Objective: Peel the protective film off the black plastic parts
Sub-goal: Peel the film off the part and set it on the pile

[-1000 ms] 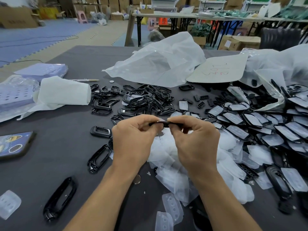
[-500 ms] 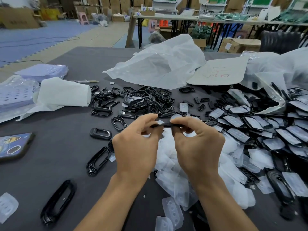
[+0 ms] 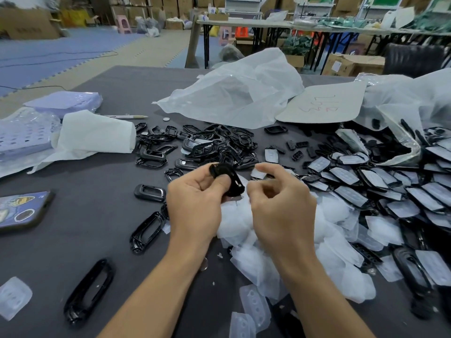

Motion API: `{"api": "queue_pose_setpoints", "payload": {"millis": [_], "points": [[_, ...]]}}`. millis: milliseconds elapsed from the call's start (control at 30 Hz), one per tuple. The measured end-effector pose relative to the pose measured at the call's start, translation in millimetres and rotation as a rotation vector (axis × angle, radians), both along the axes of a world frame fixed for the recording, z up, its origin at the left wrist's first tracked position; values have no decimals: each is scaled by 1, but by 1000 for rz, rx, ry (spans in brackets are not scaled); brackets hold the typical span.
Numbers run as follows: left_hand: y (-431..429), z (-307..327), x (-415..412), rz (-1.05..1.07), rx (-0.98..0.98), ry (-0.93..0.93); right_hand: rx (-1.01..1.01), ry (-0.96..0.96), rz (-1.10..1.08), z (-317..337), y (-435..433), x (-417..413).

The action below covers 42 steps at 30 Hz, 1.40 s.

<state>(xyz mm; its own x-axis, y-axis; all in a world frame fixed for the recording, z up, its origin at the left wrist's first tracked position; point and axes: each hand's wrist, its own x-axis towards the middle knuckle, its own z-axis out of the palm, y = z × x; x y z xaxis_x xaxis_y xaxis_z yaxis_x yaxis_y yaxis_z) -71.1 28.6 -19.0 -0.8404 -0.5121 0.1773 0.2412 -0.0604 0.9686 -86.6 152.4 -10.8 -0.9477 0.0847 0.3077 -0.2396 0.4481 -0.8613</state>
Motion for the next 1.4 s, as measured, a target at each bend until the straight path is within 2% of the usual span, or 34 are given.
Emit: {"api": "queue_pose_setpoints", "payload": {"millis": [33,100,200,300,367,433,667,800,933,1033,1400], "points": [[-3,0,-1,25,30,-20,137,49,-28,1,4,-1],[-10,1,-3,74,60,-63,351,26,15,2,9,-3],[-21,2,-2,139,69,-102,532,-40,179,-2,4,-2],[-27,3,0,155,107,-124,793,-6,243,-10,-5,3],[-28,2,0,149,127,-124,826,27,240,-12,-6,3],[-26,3,-1,124,136,-119,725,46,209,-13,-6,2],[-22,2,-1,72,90,-141,81,-63,141,-7,2,-3],[-17,2,3,-1,29,-173,-282,-131,226,-1,6,-5],[-9,4,7,-107,29,-184,-541,-197,271,4,8,-7],[-7,5,7,-120,43,-193,-618,-201,260,4,7,-9],[-4,6,5,-145,102,-203,-611,-205,261,2,8,-8]]}}
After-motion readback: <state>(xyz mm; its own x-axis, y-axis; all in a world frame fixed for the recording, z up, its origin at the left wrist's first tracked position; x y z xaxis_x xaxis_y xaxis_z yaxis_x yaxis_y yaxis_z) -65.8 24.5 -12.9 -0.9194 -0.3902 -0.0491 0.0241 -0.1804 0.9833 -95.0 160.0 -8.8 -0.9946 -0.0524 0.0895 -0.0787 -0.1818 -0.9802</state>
